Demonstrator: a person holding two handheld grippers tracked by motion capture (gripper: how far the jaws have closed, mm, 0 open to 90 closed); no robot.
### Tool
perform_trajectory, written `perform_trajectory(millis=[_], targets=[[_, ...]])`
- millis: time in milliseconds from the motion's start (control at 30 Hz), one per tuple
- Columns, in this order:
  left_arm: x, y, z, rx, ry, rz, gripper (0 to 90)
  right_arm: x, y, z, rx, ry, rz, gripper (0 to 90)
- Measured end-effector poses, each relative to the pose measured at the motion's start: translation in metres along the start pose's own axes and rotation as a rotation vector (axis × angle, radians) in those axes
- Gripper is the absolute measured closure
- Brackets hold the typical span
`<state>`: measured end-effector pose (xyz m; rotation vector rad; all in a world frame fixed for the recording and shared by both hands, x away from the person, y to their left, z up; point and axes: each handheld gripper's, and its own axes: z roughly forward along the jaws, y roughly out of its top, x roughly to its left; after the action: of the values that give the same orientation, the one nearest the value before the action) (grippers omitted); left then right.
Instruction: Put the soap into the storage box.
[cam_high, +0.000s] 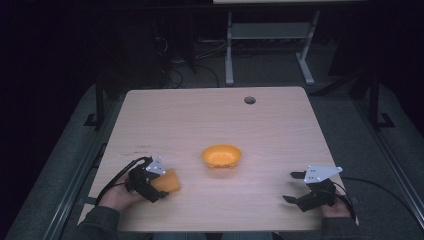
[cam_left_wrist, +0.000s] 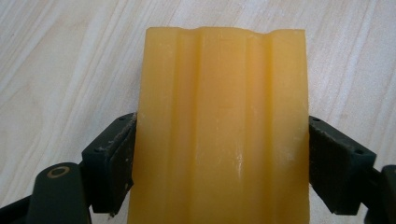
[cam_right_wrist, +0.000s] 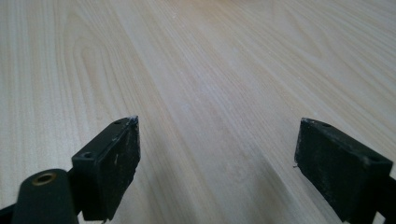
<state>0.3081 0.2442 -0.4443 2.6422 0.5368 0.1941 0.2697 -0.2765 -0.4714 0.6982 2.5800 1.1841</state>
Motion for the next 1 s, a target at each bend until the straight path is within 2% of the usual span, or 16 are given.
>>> perform_trajectory(millis=[200,400,733,1000], targets=[[0.001,0.000,0.000,-0.002,-0.001,0.012,19.5,0.000,0.000,0.000,-0.003,-0.002,-0.002,13.5],[0.000,0.000,-0.001,-0.001,-0.006,-0.006,20.3,0.000,0.000,0.000,-0.004,-0.002,-0.002,13.5],[-0.003,0.002,-0.002,-0.002,0.014,-0.009,20.8,-0.001,0.000,-0.001,-0.013,-0.002,-0.008,13.5],[-0.003,0.003,-0.012,-0.051,0.016,-0.010,20.9,0.000,0.000,-0.002,-0.009,-0.003,-0.004,13.5]])
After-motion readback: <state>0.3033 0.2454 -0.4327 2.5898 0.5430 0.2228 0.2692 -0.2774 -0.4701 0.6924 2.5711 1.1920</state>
